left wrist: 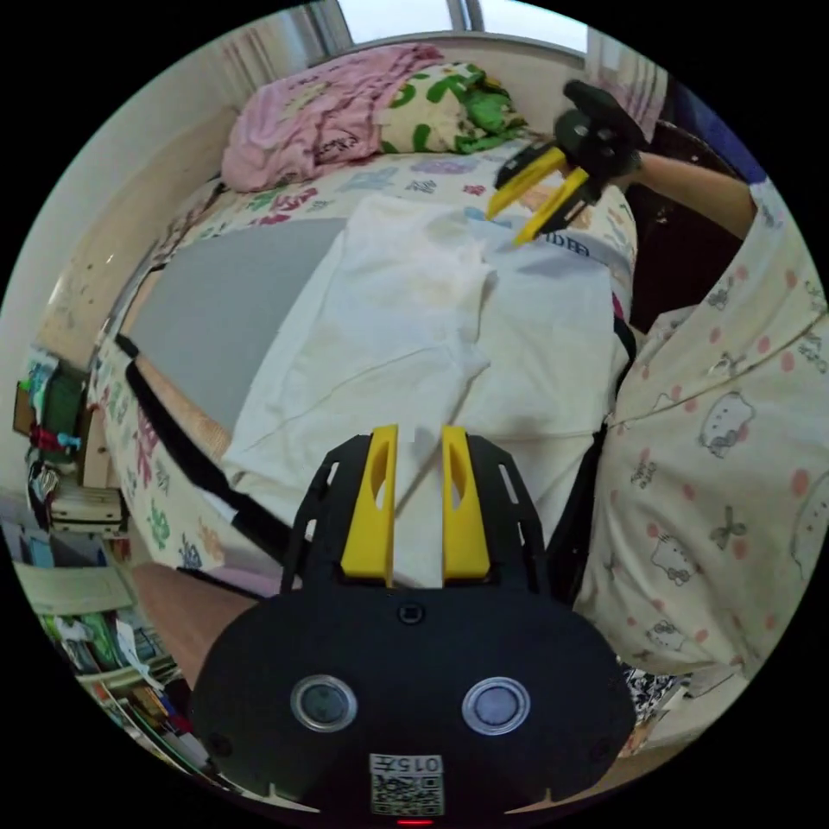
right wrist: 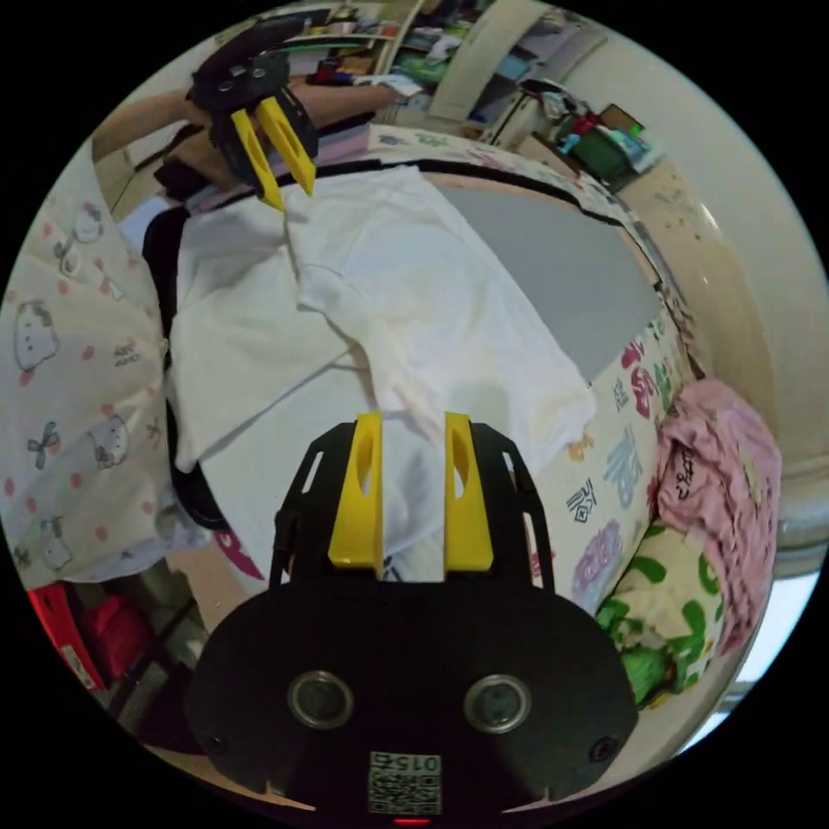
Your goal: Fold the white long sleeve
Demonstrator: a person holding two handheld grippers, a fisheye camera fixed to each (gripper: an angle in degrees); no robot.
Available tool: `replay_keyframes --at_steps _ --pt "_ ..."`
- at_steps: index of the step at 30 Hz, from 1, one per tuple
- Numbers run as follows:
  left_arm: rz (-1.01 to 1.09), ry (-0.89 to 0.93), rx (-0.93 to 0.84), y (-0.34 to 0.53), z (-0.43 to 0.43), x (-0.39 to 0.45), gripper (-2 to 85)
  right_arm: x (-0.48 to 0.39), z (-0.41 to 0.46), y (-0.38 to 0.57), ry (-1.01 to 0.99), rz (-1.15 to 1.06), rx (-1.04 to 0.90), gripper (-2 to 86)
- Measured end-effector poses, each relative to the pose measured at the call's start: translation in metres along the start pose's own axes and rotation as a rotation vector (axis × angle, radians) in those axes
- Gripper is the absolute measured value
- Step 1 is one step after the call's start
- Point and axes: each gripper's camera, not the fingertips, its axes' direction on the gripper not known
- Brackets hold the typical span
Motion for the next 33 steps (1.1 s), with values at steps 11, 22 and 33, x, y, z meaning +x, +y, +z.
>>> replay_keyframes --at_steps 11,22,33 --pt "-0.076 0.039 -0.101 0.025 0.044 -0.010 1.4 0.032 0.027 -0.027 -0.128 0.114 -0.105 -0.4" --pt "-0.728 -0.204 0.432 0.063 -0.030 -0.196 1.3 0.234 -0.046 -0.075 -0.087 0.807 0.434 0.0" --pt "-0.817 0.024 0.439 0.157 0.042 -0.128 6.6 0.176 0.040 0.002 -0.423 0.820 0.379 8.3"
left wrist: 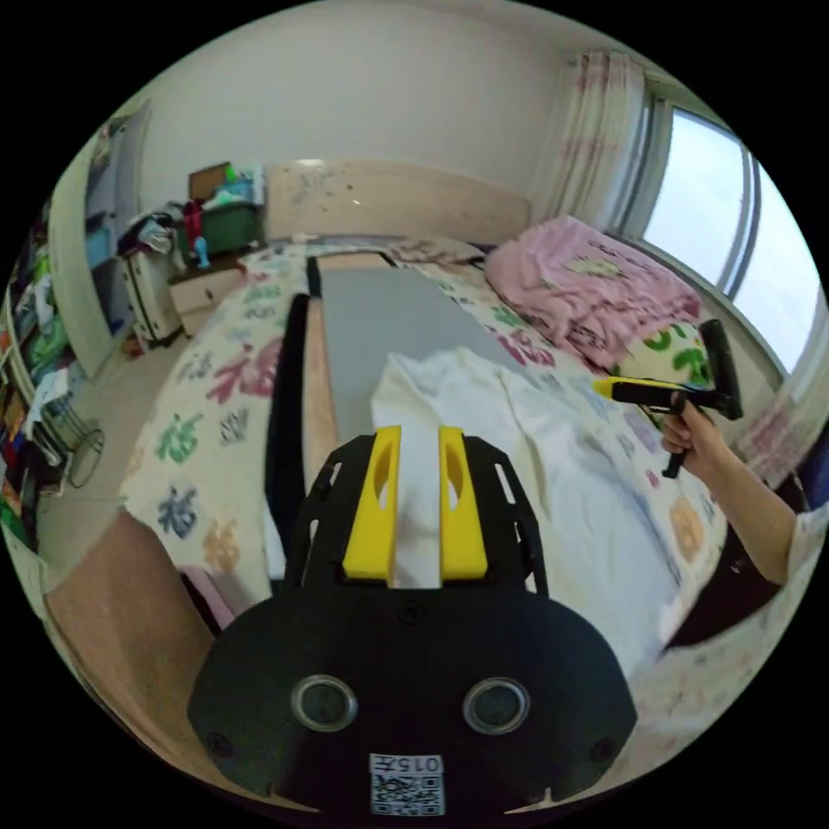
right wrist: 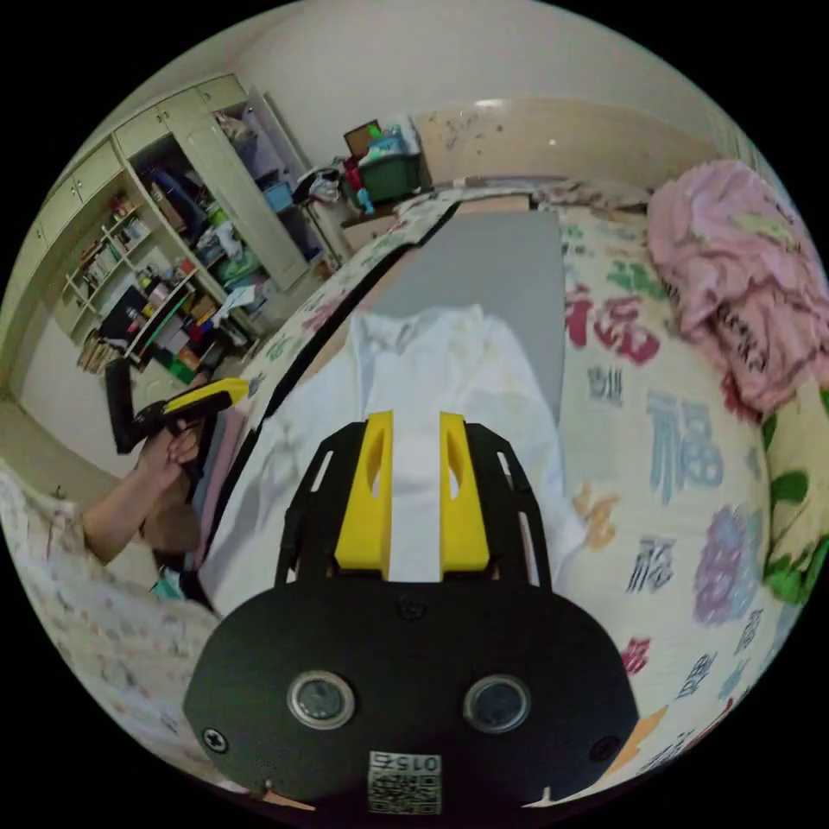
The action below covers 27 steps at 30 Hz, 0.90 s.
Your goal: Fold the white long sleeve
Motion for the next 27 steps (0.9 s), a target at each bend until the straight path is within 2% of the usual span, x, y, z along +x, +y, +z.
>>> replay_keyframes --at_steps 2,8,18,23,27 --pt "-0.015 0.079 -0.084 0.038 0.001 -0.001 6.2 0.015 0.000 0.064 -0.104 0.101 -0.088 7.9" --pt "0.020 0.192 -0.163 0.112 -0.015 0.026 6.0 0.003 -0.022 0.167 -0.159 0.220 -0.183 8.5" --pt "0.316 0.320 -0.216 0.140 -0.015 0.081 6.6 -0.021 -0.012 0.211 -0.256 0.134 -0.390 8.5" --pt "0.367 0.345 -0.277 0.155 -0.009 0.089 6.8 -0.008 -0.001 0.233 -0.389 0.230 -0.432 8.4" --pt "0.393 0.366 -0.308 0.164 -0.005 0.091 6.9 0.003 0.007 0.246 -0.392 0.308 -0.448 8.1"
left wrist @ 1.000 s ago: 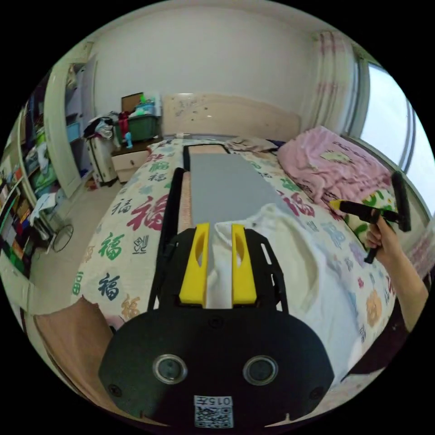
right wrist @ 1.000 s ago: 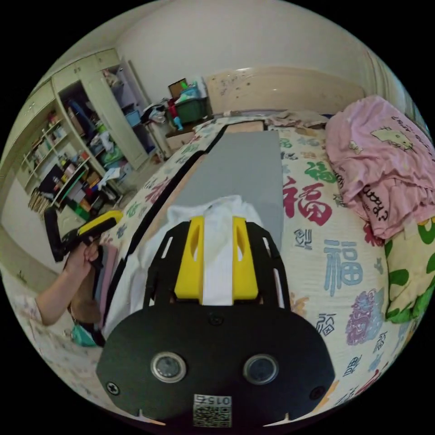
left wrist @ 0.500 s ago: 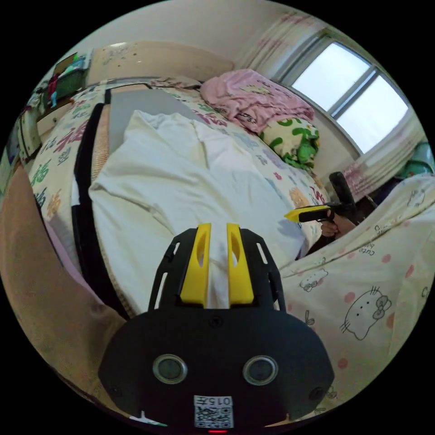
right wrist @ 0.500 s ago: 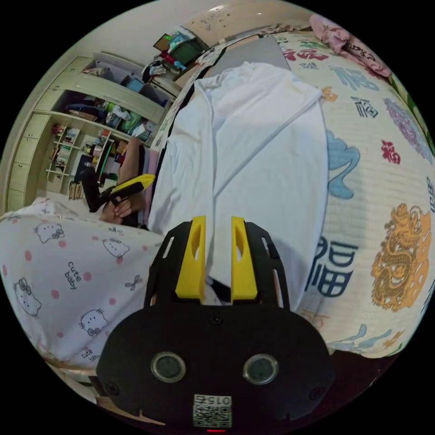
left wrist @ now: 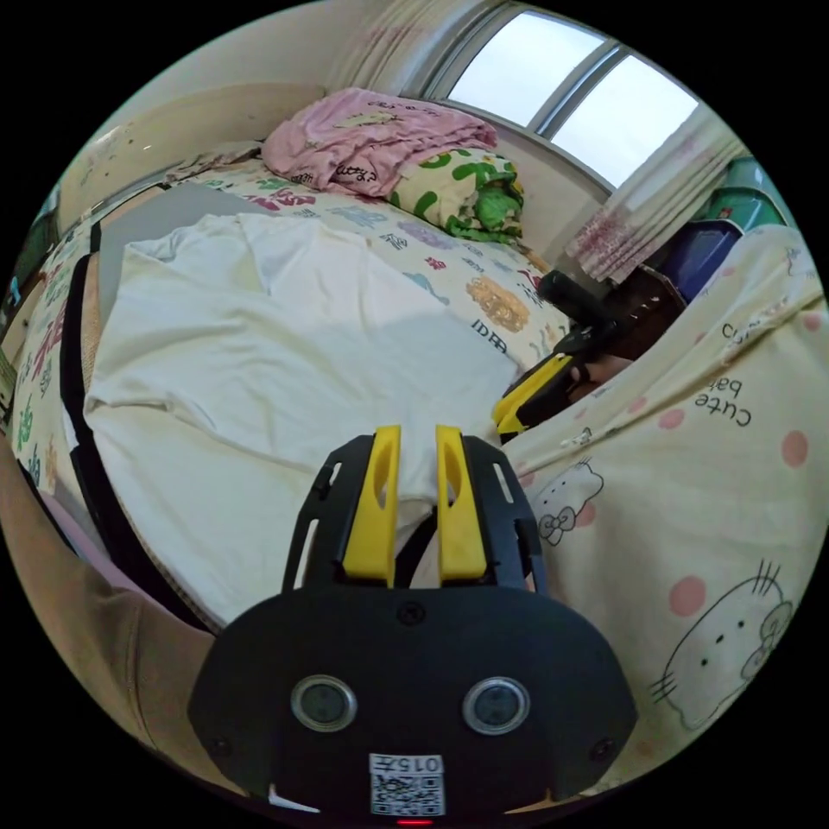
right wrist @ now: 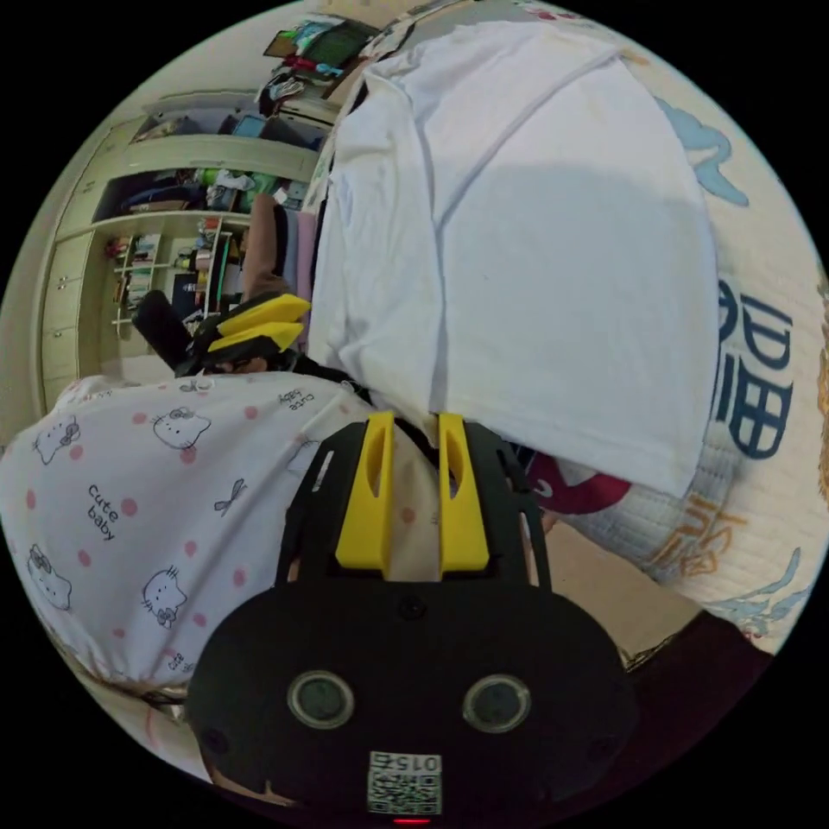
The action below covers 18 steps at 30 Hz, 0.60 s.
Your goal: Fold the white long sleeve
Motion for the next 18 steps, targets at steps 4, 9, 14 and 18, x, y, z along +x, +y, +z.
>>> replay_keyframes --at_steps 4,9,14,18 --pt "0.030 0.002 -0.011 0.002 0.002 0.004 7.2 -0.001 -0.002 0.004 -0.042 -0.002 -0.014 3.7" --pt "0.079 0.086 0.046 0.000 -0.010 0.007 8.4 -0.030 -0.032 -0.008 -0.348 -0.173 0.164 0.7" --pt "0.009 0.103 0.160 -0.003 -0.034 0.000 13.1 -0.076 -0.035 -0.038 -0.439 -0.315 0.255 0.3" --pt "-0.136 -0.021 0.192 0.007 -0.044 -0.015 6.2 -0.108 -0.023 -0.043 -0.429 -0.412 0.224 0.6"
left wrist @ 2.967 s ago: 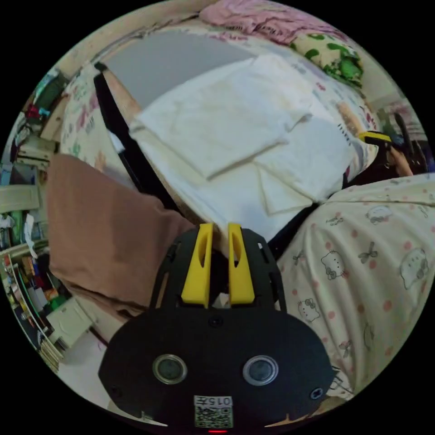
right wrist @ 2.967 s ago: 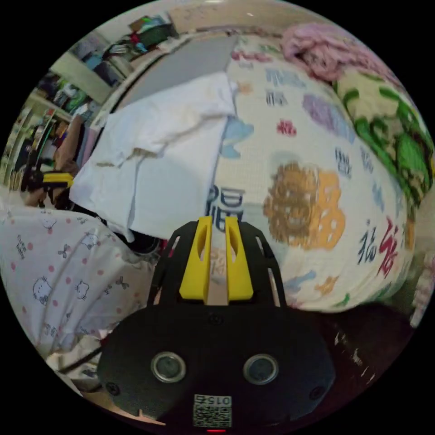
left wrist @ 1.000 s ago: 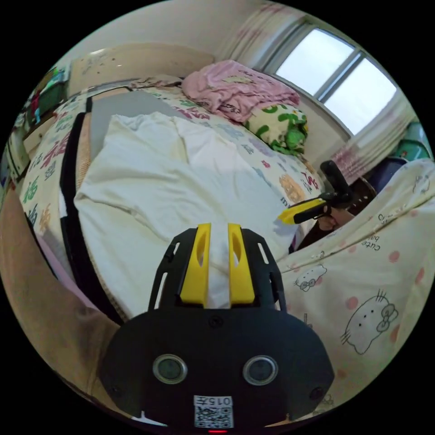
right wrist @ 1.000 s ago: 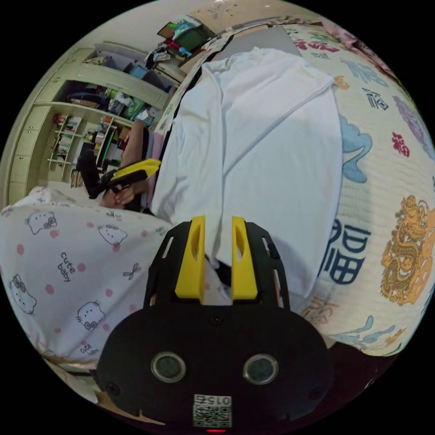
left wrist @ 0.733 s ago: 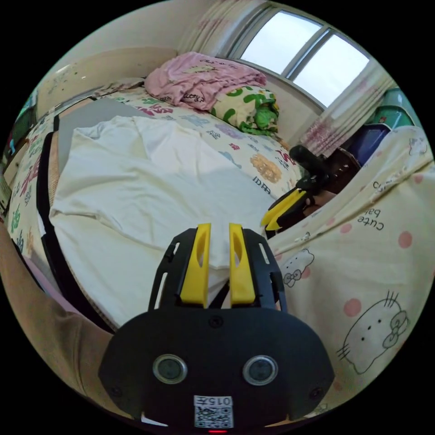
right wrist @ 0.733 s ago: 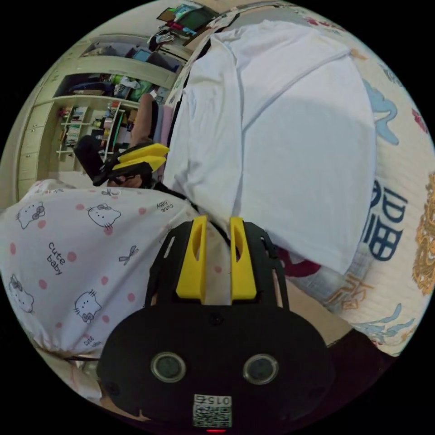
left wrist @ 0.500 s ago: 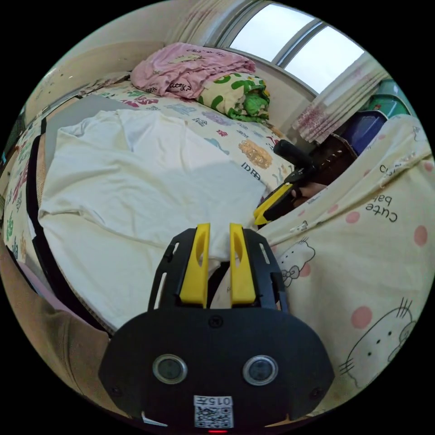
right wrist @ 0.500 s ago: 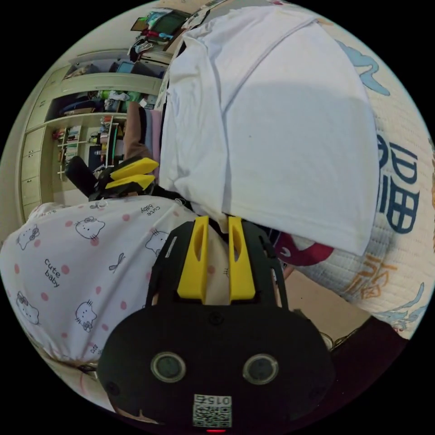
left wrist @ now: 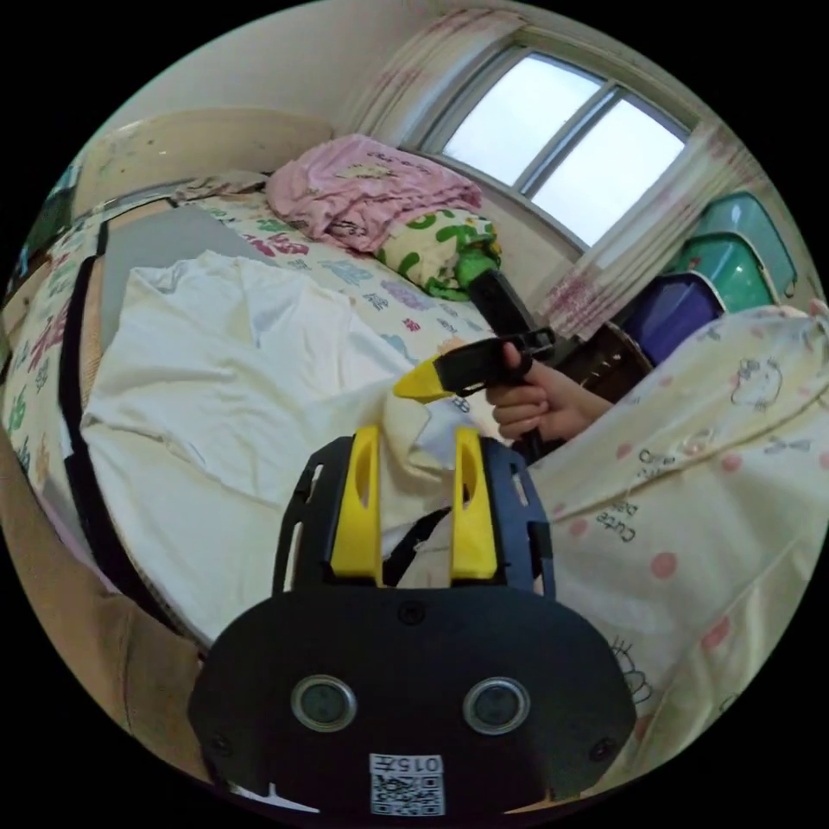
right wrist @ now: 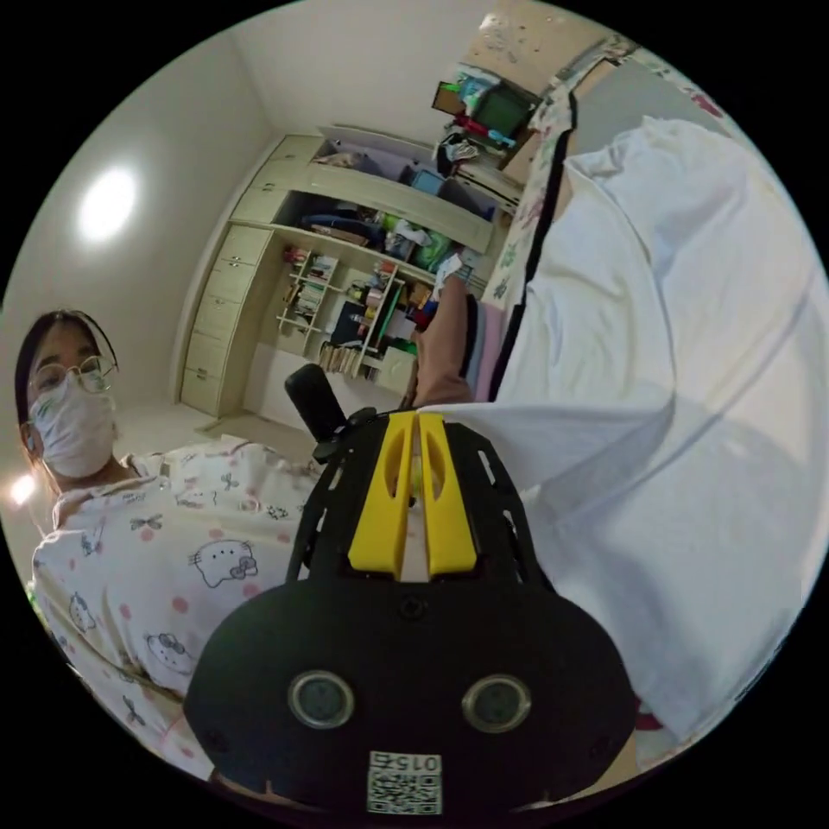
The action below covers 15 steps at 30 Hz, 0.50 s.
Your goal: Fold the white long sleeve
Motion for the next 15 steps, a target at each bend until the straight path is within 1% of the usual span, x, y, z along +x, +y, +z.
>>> replay_keyframes --at_steps 2,3,5,6,7,8,11,13,15 --pt "-0.050 -0.063 0.022 0.007 -0.010 -0.010 1.5 -0.028 0.008 0.008 0.137 -0.164 -0.032 1.4" --pt "-0.081 -0.097 0.039 0.013 -0.019 -0.018 0.8 -0.035 0.012 0.012 0.194 -0.202 -0.052 1.6" --pt "-0.143 -0.121 0.068 0.022 -0.032 -0.032 0.1 -0.053 0.042 0.026 0.438 -0.332 -0.204 3.8" --pt "-0.186 -0.121 0.079 0.027 -0.039 -0.042 -0.1 -0.055 0.052 0.030 0.482 -0.364 -0.257 4.7" --pt "-0.205 -0.120 0.082 0.029 -0.042 -0.047 -0.2 -0.057 0.076 0.037 0.546 -0.422 -0.369 6.0" --pt "-0.237 -0.119 0.084 0.033 -0.046 -0.056 -0.3 -0.058 0.100 0.044 0.583 -0.479 -0.472 6.8" --pt "-0.280 -0.151 0.080 0.038 -0.052 -0.067 -0.4 -0.056 0.151 0.059 0.662 -0.594 -0.623 7.4" --pt "-0.290 -0.163 0.085 0.040 -0.054 -0.068 -0.4 -0.053 0.168 0.060 0.694 -0.624 -0.657 7.5" --pt "-0.301 -0.162 0.082 0.042 -0.053 -0.068 -0.5 -0.049 0.178 0.058 0.668 -0.632 -0.689 7.6"
